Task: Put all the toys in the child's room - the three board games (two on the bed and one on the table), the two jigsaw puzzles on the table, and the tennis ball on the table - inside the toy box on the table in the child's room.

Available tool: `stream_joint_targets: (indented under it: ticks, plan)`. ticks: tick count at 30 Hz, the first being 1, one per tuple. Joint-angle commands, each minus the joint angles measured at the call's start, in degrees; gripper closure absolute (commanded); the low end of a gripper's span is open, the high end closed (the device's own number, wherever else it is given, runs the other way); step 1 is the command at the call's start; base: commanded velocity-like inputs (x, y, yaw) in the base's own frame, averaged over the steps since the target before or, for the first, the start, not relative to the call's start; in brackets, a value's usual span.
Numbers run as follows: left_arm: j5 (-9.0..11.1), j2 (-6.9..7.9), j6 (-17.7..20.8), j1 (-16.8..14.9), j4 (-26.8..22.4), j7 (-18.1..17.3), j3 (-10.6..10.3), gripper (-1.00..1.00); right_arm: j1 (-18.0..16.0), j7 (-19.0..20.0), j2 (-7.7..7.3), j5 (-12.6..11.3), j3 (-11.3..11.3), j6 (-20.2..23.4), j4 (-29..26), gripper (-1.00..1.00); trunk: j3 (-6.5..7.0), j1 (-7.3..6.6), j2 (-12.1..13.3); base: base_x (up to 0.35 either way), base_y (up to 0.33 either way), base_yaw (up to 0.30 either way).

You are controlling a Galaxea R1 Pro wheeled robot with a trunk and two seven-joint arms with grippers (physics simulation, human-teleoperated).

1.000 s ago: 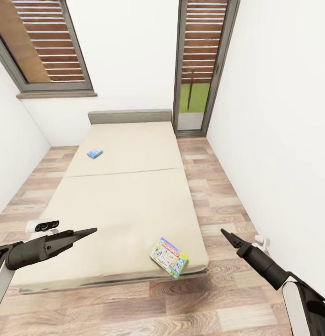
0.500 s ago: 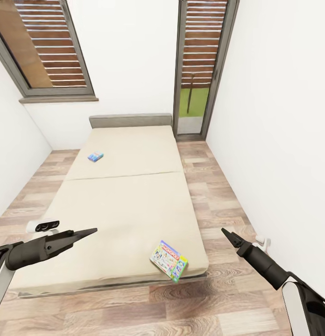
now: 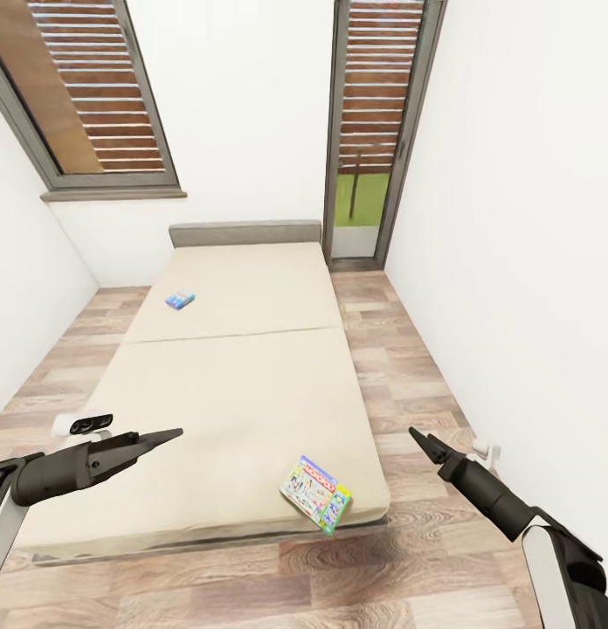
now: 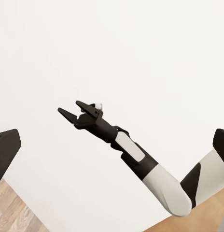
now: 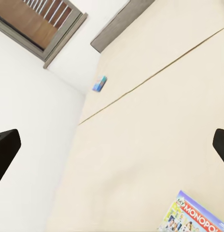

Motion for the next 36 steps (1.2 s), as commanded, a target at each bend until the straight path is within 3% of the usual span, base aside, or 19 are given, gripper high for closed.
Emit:
stream_joint_targets:
  ticks: [1,36]
  plan:
    - [-0.03,0.02,0.61,-0.04,-0.01,-0.21,-0.01,-1.00,-0.05,0.12,0.04,-0.27,-0.05,0.42,0.14,-1.00,0.00,0.03,-0.10,0.000,0.000,0.000]
    - [-0.05,0.02,0.61,-0.03,0.08,-0.21,-0.01,-1.00,-0.05,0.12,0.06,-0.23,0.06,0.42,0.79,-1.00,3.32,0.03,-0.10,0.000,0.000,0.000]
